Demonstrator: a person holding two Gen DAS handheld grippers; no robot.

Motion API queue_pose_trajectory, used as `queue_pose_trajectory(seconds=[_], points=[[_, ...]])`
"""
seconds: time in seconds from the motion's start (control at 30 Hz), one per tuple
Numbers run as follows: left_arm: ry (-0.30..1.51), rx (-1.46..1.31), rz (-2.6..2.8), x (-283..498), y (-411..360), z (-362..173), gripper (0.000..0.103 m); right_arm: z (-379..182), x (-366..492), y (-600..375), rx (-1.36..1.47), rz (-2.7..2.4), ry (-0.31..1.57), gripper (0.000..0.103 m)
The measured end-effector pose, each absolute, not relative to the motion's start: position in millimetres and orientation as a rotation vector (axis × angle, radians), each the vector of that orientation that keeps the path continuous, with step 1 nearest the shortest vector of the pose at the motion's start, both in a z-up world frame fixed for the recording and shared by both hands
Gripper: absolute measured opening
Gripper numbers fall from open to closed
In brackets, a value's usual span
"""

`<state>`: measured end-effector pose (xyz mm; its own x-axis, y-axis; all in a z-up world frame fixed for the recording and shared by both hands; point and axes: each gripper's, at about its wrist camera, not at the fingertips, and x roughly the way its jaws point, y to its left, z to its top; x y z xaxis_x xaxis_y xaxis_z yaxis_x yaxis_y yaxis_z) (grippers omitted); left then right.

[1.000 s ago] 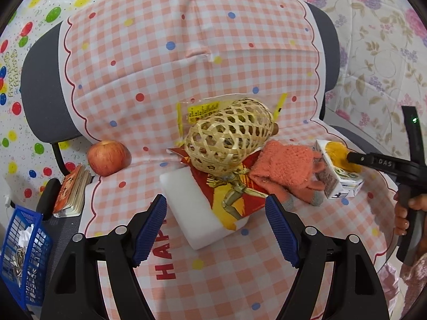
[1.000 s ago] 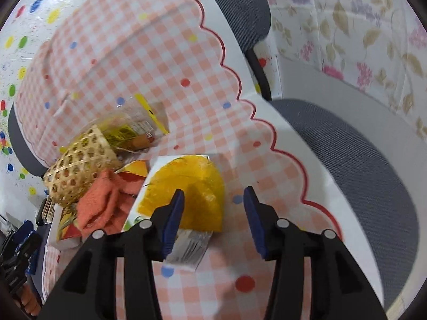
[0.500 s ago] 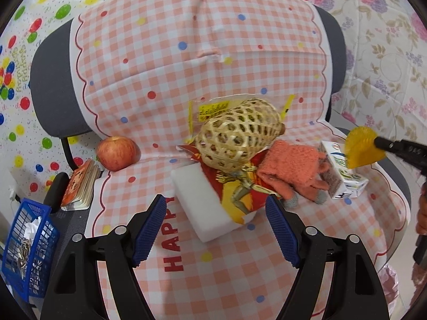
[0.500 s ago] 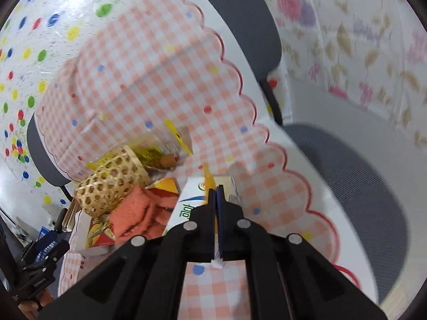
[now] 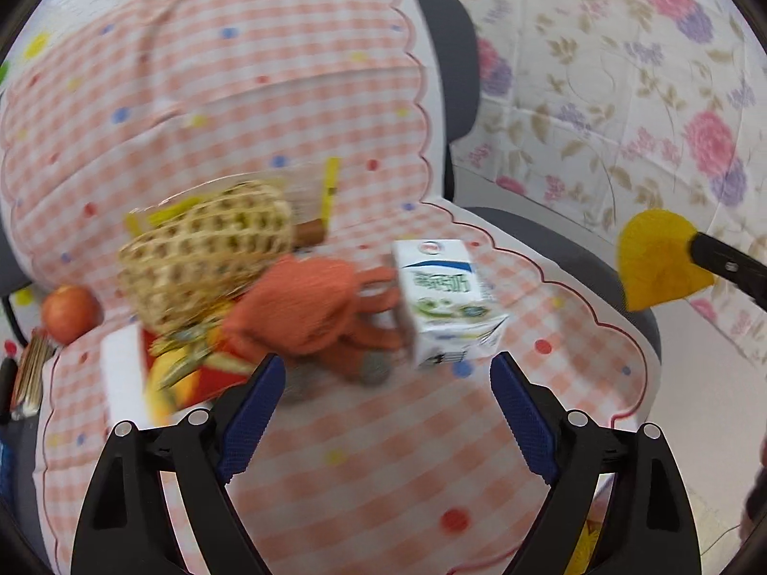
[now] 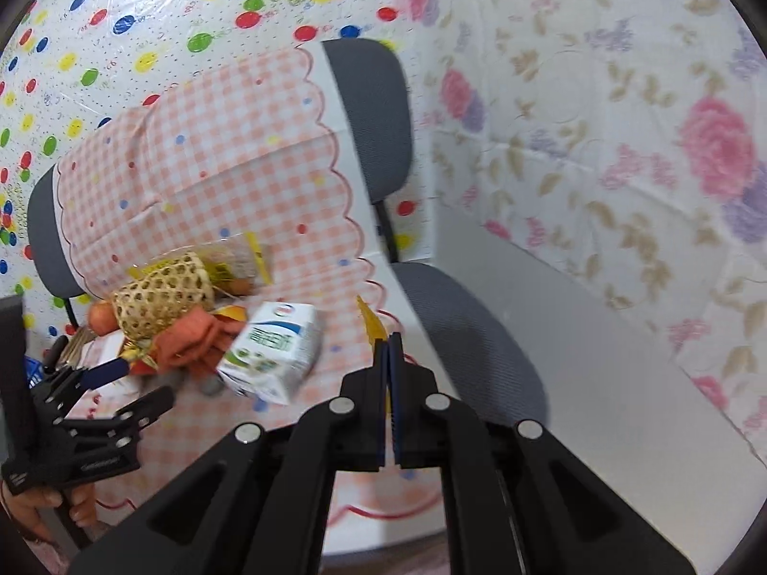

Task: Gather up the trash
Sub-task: 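Pass the milk carton from the right gripper to the left gripper, then carry the milk carton with the left gripper over the bin and release it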

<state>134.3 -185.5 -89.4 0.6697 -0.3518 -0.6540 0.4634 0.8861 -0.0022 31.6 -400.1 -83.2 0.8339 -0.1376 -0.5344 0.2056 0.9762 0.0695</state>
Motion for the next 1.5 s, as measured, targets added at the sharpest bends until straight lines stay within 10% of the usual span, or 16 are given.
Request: queue_pose_trajectory(seconds=[0.5,0.83,1.5], points=[[0.820,0.208,-0.390,174.8,-270.1,-130.9,0.087,-107.8,3.8,-438.1,0.259,-0.195,0.544,0.002],[0.804,0.109,-0.433,171.1,-257.7,-129.1,0.068,-116.6,-4.6,-436.6,0.295,-0.181,0.562,0.002],[0.594,0.095,-0.720,26.6,-179.4,-64.5,0.068,-89.9,-78.3,-374.2,0.197,-0.243,0.550,0.002]])
